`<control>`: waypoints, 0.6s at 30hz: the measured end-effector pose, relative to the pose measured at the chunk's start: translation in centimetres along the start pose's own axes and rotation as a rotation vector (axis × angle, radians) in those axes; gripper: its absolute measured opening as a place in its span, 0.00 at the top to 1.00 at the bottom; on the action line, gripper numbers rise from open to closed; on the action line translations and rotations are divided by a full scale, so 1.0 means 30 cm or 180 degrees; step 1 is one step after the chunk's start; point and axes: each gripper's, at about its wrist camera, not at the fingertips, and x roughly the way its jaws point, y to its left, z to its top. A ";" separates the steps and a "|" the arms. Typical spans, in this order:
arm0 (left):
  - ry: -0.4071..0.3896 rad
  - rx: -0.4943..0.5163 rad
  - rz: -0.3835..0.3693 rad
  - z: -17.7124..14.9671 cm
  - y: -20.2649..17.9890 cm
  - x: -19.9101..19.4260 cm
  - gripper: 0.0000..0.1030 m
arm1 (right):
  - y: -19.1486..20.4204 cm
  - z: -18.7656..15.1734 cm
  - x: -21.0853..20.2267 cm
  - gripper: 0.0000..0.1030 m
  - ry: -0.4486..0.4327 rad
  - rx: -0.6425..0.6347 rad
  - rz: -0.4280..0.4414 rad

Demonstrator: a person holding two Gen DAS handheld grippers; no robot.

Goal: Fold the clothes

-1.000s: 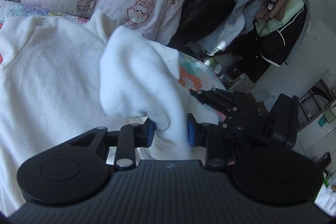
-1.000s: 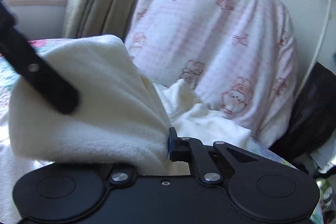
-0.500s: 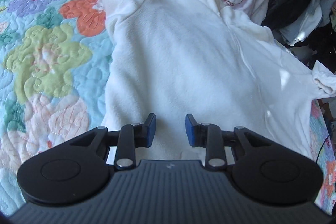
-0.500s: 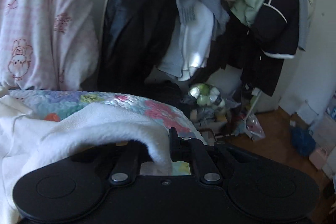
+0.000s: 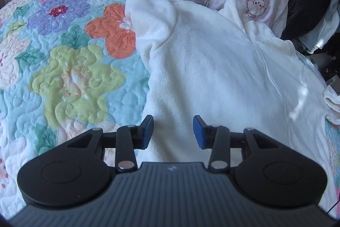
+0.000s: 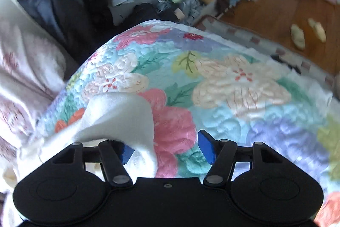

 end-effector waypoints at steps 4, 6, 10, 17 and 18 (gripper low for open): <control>-0.0121 -0.0084 0.0013 0.077 0.069 0.007 0.59 | -0.057 0.009 -0.010 0.35 -0.0405 -0.0161 -0.0187; -0.0171 -0.0227 -0.0046 0.118 0.118 0.016 0.59 | -0.024 -0.037 -0.015 0.35 -0.0518 -0.0485 -0.0216; -0.0348 -0.0711 -0.0133 0.206 0.241 0.028 0.59 | 0.144 -0.205 -0.137 0.35 -0.0784 -0.1046 0.0348; -0.0305 -0.1244 -0.0464 0.250 0.328 0.122 0.50 | 0.615 -0.547 -0.363 0.35 -0.1063 -0.2102 0.1154; -0.0265 -0.1378 -0.0572 0.253 0.337 0.149 0.50 | 0.695 -0.593 -0.361 0.35 -0.0905 -0.2280 0.1321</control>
